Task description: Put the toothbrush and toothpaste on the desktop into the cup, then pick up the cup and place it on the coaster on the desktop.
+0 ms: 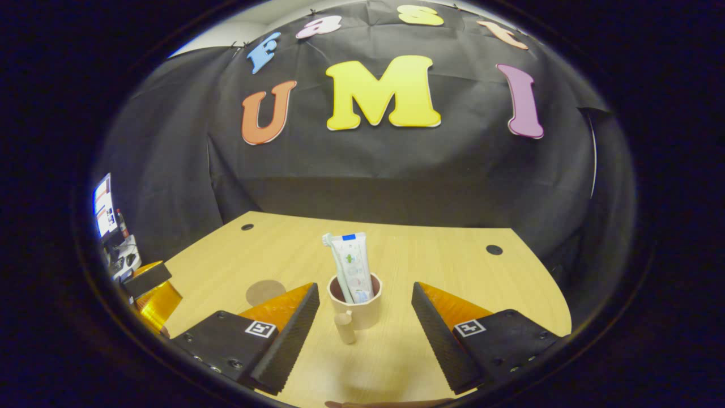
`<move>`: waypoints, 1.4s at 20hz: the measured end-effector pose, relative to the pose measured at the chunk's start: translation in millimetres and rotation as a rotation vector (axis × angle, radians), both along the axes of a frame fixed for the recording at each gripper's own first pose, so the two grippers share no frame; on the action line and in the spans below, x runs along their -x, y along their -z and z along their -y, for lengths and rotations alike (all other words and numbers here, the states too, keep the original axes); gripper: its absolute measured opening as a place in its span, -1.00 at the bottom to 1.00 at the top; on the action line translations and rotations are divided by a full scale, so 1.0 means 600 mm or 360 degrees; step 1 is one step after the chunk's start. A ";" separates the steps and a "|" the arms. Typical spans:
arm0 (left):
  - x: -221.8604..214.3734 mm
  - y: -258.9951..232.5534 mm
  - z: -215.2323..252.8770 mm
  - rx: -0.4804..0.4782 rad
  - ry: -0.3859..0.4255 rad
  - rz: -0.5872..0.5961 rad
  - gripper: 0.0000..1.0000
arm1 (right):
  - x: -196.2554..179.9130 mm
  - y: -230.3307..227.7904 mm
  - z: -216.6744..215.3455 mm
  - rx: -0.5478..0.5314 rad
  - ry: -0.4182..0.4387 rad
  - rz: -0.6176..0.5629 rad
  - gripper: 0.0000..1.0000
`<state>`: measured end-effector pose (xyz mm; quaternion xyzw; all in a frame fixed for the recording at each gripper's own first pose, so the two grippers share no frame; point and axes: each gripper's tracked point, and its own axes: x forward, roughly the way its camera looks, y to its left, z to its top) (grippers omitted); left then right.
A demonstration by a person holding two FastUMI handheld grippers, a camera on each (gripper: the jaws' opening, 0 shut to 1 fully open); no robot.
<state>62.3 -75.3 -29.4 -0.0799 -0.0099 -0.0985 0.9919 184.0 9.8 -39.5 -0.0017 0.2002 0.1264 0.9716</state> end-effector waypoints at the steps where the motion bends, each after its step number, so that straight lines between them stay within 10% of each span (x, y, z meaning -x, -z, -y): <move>1: 0.004 0.007 -0.010 -0.0005 -0.0026 0.0002 0.96 | -0.008 0.017 -0.004 0.0038 -0.0004 -0.0075 0.94; 15: 0.047 0.061 -0.043 -0.0026 -0.0052 -0.0049 0.96 | -0.074 0.225 -0.048 0.0267 0.0138 -0.1126 0.72; 25: 0.056 0.073 -0.042 -0.0041 -0.0024 -0.0100 0.96 | -0.050 0.239 -0.046 0.0272 0.0157 -0.1319 0.16; 27: 0.056 0.073 -0.042 -0.0049 -0.0027 -0.0096 0.96 | -0.052 0.230 -0.048 0.0292 0.0164 -0.1345 -0.46; 28: 0.057 0.074 -0.043 -0.0055 -0.0033 -0.0097 0.96 | -0.054 0.232 -0.047 0.0287 0.0159 -0.1338 -0.46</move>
